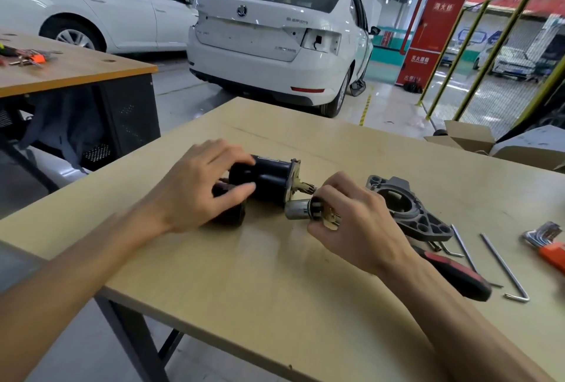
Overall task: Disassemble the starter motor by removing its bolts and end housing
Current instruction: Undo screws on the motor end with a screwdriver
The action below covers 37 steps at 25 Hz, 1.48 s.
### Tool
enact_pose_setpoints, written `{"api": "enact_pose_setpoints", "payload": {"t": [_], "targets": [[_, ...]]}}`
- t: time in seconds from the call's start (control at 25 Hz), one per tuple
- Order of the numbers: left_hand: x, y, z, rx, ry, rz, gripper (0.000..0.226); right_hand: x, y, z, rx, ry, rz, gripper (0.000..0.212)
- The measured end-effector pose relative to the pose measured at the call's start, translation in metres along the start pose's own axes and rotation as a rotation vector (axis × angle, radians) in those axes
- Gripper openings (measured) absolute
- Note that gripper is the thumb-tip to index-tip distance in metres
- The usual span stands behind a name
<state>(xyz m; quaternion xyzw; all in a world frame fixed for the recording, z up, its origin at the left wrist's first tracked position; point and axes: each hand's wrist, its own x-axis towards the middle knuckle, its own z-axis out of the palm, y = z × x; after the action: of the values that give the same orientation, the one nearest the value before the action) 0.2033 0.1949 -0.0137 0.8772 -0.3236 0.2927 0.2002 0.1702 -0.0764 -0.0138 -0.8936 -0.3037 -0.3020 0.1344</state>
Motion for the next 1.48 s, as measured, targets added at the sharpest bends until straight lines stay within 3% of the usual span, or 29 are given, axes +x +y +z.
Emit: {"api": "enact_pose_setpoints", "payload": {"t": [0.04, 0.12, 0.2, 0.24, 0.36, 0.44, 0.56, 0.72, 0.84, 0.96, 1.04, 1.12, 1.2, 1.36, 1.48], "targets": [[0.013, 0.002, 0.002, -0.072, -0.031, -0.090, 0.044, -0.001, 0.000, 0.000, 0.000, -0.013, -0.008, 0.020], [0.040, 0.003, 0.006, -0.210, -0.268, -0.260, 0.050, -0.002, 0.001, -0.001, 0.012, -0.008, 0.008, 0.021], [0.059, 0.004, 0.012, -0.253, -0.523, -0.335, 0.057, -0.002, 0.002, -0.001, 0.075, 0.029, 0.075, 0.020], [0.064, 0.004, 0.015, -0.233, -0.570, -0.335, 0.059, -0.002, 0.004, -0.002, 0.158, 0.053, 0.138, 0.018], [0.066, 0.001, 0.021, -0.187, -0.527, -0.320, 0.063, 0.004, 0.011, -0.011, 0.548, 0.152, 0.420, 0.013], [0.065, 0.000, 0.024, -0.182, -0.500, -0.315, 0.065, 0.008, 0.016, -0.022, 0.940, 0.225, 0.631, 0.010], [0.067, 0.000, 0.027, -0.174, -0.475, -0.346, 0.068, 0.009, 0.025, -0.042, 1.353, 0.235, 0.788, 0.023], [0.072, 0.004, 0.029, -0.134, -0.500, -0.388, 0.071, 0.008, 0.033, -0.054, 1.368, 0.035, 0.925, 0.022], [0.073, 0.005, 0.030, -0.117, -0.499, -0.401, 0.062, 0.004, 0.036, -0.052, 1.135, -0.184, 0.988, 0.023], [0.072, 0.005, 0.030, -0.116, -0.499, -0.400, 0.061, 0.002, 0.032, -0.050, 0.942, -0.288, 0.956, 0.024], [0.072, 0.006, 0.029, -0.113, -0.498, -0.390, 0.061, 0.001, 0.029, -0.047, 0.724, -0.293, 0.878, 0.022], [0.072, 0.007, 0.029, -0.110, -0.499, -0.380, 0.063, -0.001, 0.028, -0.041, 0.357, -0.227, 0.724, 0.022], [0.072, 0.007, 0.029, -0.109, -0.499, -0.378, 0.064, -0.002, 0.027, -0.036, 0.238, -0.101, 0.633, 0.012], [0.071, 0.006, 0.028, -0.123, -0.499, -0.384, 0.065, 0.002, 0.029, -0.038, 0.641, 0.071, 0.779, 0.023], [0.072, 0.006, 0.029, -0.124, -0.501, -0.379, 0.064, 0.005, 0.029, -0.043, 1.312, 0.074, 0.938, 0.027]]}}
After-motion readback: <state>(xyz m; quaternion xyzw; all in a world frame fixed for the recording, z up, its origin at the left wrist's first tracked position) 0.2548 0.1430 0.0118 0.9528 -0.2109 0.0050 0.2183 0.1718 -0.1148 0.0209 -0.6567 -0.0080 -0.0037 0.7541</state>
